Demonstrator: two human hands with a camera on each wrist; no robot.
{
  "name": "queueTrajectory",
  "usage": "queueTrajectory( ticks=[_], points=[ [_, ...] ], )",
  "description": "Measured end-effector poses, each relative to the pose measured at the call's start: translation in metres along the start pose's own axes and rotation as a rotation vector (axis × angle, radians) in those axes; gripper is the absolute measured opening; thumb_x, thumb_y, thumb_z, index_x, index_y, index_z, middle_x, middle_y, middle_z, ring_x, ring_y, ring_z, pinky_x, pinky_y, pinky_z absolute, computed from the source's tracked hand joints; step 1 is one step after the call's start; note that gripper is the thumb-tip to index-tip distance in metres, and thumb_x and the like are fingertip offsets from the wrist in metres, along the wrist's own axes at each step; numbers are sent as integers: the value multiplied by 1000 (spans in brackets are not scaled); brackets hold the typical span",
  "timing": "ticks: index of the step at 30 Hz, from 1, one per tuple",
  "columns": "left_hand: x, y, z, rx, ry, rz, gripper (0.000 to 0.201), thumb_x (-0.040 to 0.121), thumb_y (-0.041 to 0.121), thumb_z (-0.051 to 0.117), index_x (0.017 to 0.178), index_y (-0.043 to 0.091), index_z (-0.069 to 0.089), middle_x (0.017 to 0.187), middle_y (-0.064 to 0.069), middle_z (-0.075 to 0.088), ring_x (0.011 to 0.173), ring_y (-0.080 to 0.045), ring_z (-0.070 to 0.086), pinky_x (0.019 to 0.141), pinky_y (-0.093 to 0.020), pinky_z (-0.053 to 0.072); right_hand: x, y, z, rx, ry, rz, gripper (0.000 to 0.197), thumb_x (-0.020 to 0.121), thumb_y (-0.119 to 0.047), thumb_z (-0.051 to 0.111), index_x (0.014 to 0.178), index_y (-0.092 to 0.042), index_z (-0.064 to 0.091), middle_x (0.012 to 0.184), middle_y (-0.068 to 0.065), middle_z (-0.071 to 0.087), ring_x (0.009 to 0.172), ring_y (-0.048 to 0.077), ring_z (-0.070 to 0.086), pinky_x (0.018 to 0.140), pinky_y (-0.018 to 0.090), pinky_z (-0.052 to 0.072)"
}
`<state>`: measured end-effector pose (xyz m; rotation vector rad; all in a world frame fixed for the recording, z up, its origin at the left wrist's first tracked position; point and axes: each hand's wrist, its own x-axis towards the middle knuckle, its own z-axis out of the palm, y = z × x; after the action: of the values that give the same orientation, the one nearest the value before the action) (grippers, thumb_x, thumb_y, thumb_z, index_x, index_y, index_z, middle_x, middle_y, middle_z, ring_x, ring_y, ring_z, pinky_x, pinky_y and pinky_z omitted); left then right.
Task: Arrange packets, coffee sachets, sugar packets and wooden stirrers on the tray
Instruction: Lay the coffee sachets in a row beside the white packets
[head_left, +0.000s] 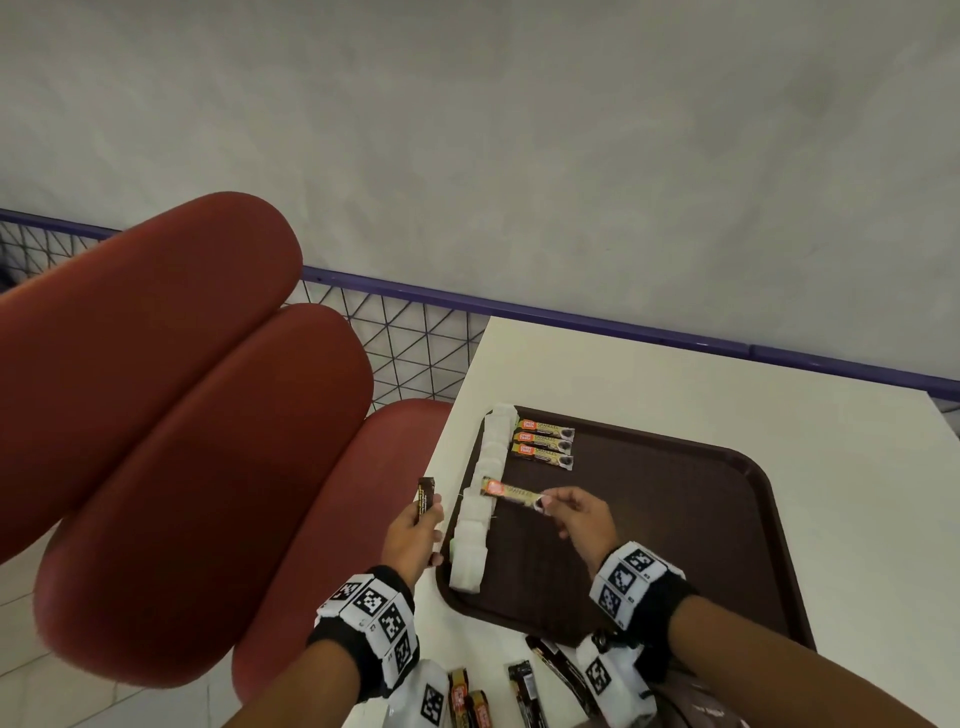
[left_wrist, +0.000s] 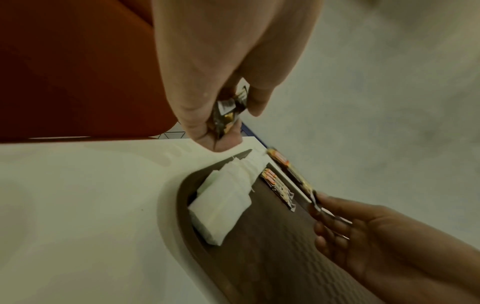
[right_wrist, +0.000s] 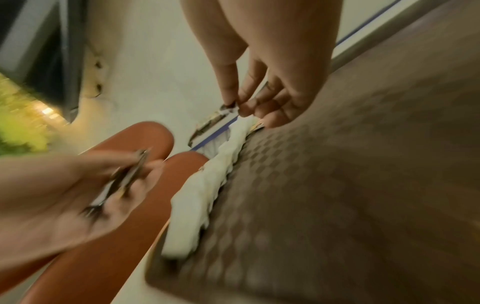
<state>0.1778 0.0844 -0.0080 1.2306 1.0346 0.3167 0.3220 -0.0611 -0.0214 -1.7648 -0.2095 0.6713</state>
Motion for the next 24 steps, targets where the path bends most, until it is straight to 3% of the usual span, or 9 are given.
queueTrajectory(
  ticks=[3, 5, 8, 11, 18, 21, 24],
  points=[
    [6, -2, -11, 24, 34, -4, 22, 95, 13, 50, 115, 17, 59, 88, 0, 50, 71, -10, 44, 55, -25, 41, 29, 4, -7, -76, 129, 50, 6, 85, -5, 63, 85, -6, 68, 72, 0, 60, 64, 8, 49, 60, 18, 39],
    [8, -2, -18, 26, 46, 11, 22, 94, 13, 52, 114, 16, 60, 84, 1, 49, 71, -11, 43, 57, -25, 42, 43, 6, -9, -157, 157, 67, 9, 84, -7, 64, 90, -3, 70, 81, 6, 64, 75, 15, 55, 70, 24, 42],
    [10, -1, -27, 4, 44, 32, 21, 93, 6, 54, 112, 5, 61, 75, -2, 46, 66, -13, 44, 50, -22, 44, 52, 4, -11, -255, 176, 94, 13, 85, -10, 64, 95, -3, 70, 93, 11, 67, 94, 22, 59, 82, 24, 40],
    [9, 1, -34, -17, 15, 53, 21, 90, 1, 55, 110, 2, 59, 70, -6, 48, 61, -15, 46, 42, -18, 45, 59, 1, -10, -294, 208, 128, 14, 86, -11, 63, 96, -3, 70, 105, 13, 68, 105, 27, 59, 86, 25, 41],
    [12, 1, -39, -80, 19, 42, 16, 85, -6, 59, 99, 1, 57, 73, -9, 53, 60, -17, 50, 42, -17, 48, 68, -6, -1, -346, 239, 184, 13, 87, -17, 62, 95, -9, 69, 108, 14, 66, 99, 27, 60, 77, 26, 43],
    [13, 1, -40, -39, -15, 38, 15, 85, -7, 59, 99, 0, 60, 70, -9, 53, 49, -14, 49, 44, -17, 48, 69, -8, 2, -362, 246, 190, 11, 87, -17, 62, 93, -10, 68, 107, 14, 66, 93, 26, 60, 79, 29, 46],
    [16, 1, -40, -35, -30, 39, 14, 85, -6, 59, 94, 6, 62, 70, -6, 52, 42, -10, 48, 47, -18, 47, 70, -9, 1, -376, 264, 182, 12, 87, -16, 60, 93, -10, 68, 106, 13, 67, 98, 28, 61, 81, 31, 47]
  ],
)
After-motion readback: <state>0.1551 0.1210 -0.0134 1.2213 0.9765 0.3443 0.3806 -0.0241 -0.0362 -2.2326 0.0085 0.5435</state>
